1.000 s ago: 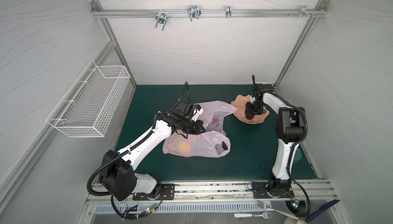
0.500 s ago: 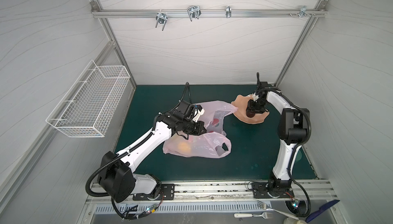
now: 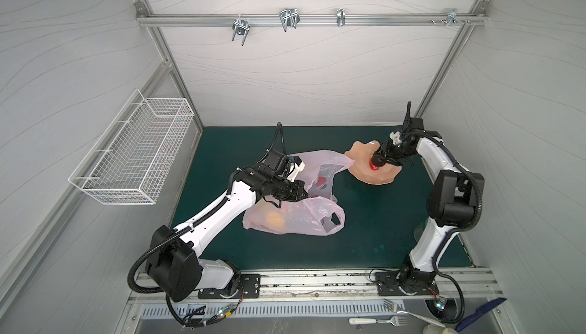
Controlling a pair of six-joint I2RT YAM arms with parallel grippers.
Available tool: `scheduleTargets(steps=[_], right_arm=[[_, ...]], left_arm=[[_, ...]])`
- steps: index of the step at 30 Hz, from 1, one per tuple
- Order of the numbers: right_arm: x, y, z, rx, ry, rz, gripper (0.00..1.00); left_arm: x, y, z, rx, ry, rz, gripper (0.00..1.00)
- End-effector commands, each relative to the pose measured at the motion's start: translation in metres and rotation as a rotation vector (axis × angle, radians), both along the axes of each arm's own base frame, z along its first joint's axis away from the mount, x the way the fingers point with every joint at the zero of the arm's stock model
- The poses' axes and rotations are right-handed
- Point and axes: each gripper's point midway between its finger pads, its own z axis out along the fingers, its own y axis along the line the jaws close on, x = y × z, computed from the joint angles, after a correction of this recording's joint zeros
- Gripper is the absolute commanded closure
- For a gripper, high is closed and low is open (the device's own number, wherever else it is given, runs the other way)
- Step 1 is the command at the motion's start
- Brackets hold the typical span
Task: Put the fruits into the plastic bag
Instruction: 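Close the right gripper on the dark plum in the bowl, then lift the plum and carry it with the right gripper to the bag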
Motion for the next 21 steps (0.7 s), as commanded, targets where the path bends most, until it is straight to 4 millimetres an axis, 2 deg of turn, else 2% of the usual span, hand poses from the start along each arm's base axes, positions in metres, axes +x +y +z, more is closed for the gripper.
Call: scheduleTargets(steps=[1, 8, 14, 21], right_arm=[[-0.013, 0.014, 0.026, 0.142, -0.039, -0.015, 0.62], [-0.06, 0.04, 0.022, 0.327, 0.004, -0.024, 0.62], [-0.096, 0.056, 0.016, 0.42, 0.036, -0.038, 0.61], [-0.115, 0.082, -0.001, 0.452, 0.086, -0.016, 0.61]], left_arm=[[0.01, -0.006, 0.015, -0.022, -0.056, -0.014, 1.0], [0.011, -0.008, 0.018, -0.024, -0.062, -0.02, 1.0], [0.011, -0.008, 0.018, -0.023, -0.06, -0.027, 1.0], [0.012, -0.012, 0.02, -0.033, -0.058, -0.04, 1.0]])
